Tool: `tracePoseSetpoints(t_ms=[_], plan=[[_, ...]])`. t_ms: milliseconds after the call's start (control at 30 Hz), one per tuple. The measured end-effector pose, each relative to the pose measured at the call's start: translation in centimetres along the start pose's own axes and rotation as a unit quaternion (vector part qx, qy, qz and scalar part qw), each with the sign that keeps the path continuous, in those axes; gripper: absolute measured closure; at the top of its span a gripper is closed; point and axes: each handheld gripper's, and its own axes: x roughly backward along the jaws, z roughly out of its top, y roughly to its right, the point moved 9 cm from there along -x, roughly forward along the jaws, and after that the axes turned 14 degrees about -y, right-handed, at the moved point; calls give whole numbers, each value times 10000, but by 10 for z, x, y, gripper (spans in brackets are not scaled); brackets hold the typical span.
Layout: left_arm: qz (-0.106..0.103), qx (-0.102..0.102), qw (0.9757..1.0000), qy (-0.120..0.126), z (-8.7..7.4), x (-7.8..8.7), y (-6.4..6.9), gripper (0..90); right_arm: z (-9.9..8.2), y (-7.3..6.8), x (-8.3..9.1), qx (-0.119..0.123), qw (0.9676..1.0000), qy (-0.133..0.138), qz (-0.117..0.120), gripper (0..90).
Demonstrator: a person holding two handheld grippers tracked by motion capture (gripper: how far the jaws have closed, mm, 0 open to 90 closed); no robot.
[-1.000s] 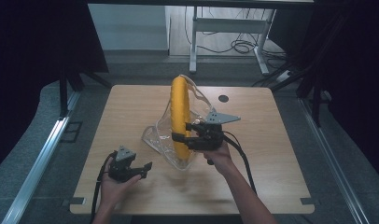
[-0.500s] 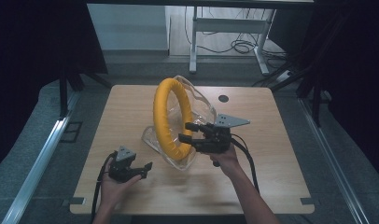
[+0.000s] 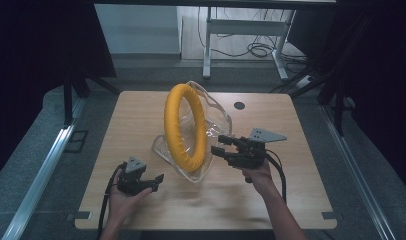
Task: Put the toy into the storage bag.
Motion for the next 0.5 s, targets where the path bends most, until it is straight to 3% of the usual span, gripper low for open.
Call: tracePoseSetpoints(t_ms=[300, 500], plan=[[-2, -3, 10000, -28, 0, -1, 1, 237, -28, 27, 24, -157, 9985, -137, -502, 429], [13, -5, 10000, -37, -1, -1, 1, 237, -45, 36, 29, -256, 9972, -221, -668, 431]])
